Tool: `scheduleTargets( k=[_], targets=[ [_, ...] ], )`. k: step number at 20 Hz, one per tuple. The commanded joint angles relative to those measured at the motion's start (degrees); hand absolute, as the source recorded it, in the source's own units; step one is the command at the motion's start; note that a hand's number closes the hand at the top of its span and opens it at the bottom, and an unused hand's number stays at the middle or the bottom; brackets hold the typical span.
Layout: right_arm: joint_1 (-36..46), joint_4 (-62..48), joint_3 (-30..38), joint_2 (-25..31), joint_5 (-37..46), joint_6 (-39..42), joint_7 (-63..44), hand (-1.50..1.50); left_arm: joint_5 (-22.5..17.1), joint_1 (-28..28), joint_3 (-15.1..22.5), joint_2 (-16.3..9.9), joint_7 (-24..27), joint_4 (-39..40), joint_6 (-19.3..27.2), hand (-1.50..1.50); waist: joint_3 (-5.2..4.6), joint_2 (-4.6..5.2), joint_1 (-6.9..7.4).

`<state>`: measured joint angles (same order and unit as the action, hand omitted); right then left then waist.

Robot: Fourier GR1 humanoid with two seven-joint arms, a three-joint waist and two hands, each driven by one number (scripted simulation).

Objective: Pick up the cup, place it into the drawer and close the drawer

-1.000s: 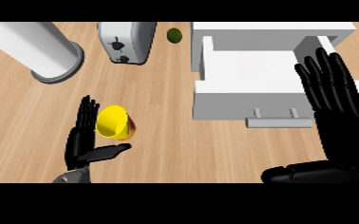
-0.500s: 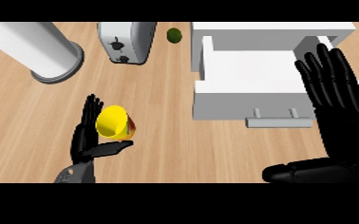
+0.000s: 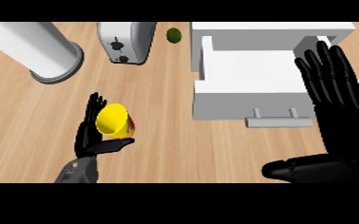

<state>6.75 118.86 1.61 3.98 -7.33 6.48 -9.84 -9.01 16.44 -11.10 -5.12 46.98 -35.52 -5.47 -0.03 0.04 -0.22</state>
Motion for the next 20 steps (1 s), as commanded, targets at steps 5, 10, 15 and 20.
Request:
scheduleTargets(
  k=[5, 10, 15, 20],
  targets=[
    [1.51, 1.93, 5.20, 3.41, -5.18, 1.68, -3.42, -1.50, -2.48, 4.22, -1.91, -1.58, 2.59, 8.41, -6.68, -1.50, -0.01, 0.05, -0.20],
    [-1.70, 6.57, -0.14, 0.00, -1.89, -1.06, -5.56, -1.50, -4.26, 3.80, -1.12, -1.13, 0.86, 5.44, -12.15, -1.50, -0.01, -0.07, -0.09],
    [-2.23, 2.54, 0.29, 0.01, -1.07, 0.58, -0.76, -1.50, -3.98, 3.79, -0.23, 1.61, 5.19, 7.70, -14.12, 1.50, 0.01, -0.02, -0.01],
    [-0.52, 1.19, 0.66, -0.06, 0.02, -0.40, -0.84, -1.50, -2.32, 3.25, 0.25, -0.87, 11.92, 8.49, -15.61, 1.50, -0.02, 0.08, -0.09]
  ],
)
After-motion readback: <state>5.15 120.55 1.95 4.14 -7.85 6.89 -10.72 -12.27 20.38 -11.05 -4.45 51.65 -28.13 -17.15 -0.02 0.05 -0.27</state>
